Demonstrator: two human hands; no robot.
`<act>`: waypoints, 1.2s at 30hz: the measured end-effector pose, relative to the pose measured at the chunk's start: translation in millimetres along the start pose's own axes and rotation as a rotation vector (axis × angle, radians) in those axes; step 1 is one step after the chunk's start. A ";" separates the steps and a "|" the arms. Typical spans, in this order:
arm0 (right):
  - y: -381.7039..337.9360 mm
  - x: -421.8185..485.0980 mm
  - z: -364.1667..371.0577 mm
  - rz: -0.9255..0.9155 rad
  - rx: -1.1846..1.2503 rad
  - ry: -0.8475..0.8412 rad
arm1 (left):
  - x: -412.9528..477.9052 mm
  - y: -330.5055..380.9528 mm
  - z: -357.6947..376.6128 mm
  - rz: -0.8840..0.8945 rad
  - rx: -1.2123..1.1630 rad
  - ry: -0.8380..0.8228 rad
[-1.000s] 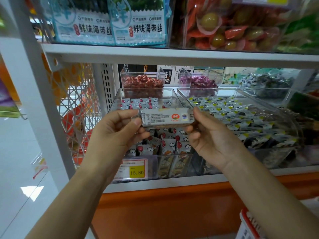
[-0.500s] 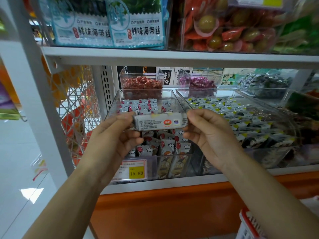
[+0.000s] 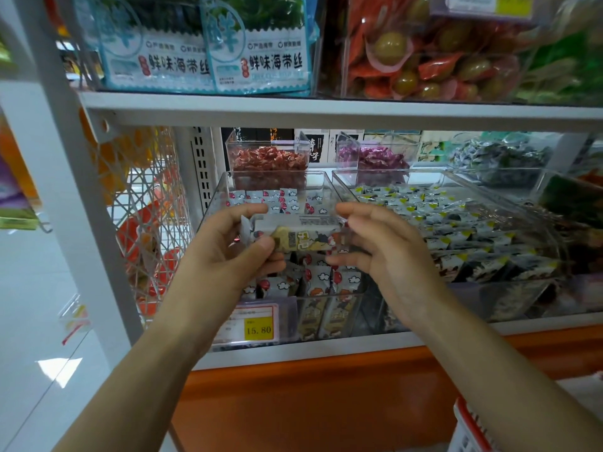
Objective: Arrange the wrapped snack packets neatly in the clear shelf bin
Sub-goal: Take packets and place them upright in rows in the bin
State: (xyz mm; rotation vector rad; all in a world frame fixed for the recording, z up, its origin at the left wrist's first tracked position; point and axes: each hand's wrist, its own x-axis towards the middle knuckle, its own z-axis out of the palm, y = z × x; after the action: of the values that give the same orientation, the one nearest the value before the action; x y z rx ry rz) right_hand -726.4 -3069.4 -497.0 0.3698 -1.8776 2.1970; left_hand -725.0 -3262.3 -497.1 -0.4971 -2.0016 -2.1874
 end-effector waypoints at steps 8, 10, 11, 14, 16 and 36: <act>2.6 -1.0 0.6 -0.023 -0.195 0.007 | -3.1 0.9 6.9 0.063 0.121 -0.094; 2.5 -0.7 -0.3 -0.021 -0.211 -0.004 | -2.4 -0.6 6.5 0.061 0.128 -0.070; 3.0 -1.2 0.0 -0.033 -0.247 0.000 | -2.3 -1.1 6.3 0.062 0.144 -0.070; 3.2 -3.0 1.7 -0.069 -0.323 0.065 | -2.3 -2.7 6.9 0.081 0.198 -0.106; 1.8 -2.6 1.7 -0.120 -0.384 0.113 | -3.6 -2.6 8.4 0.105 0.205 -0.132; -0.6 -5.7 3.9 -0.093 -0.246 0.005 | -2.5 -2.8 9.1 0.106 0.227 0.013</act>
State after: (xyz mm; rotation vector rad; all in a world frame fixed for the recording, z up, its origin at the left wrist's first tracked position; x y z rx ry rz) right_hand -720.7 -3073.2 -497.8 0.3954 -2.0532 1.8787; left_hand -722.3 -3253.3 -500.0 -0.5425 -2.1285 -1.8686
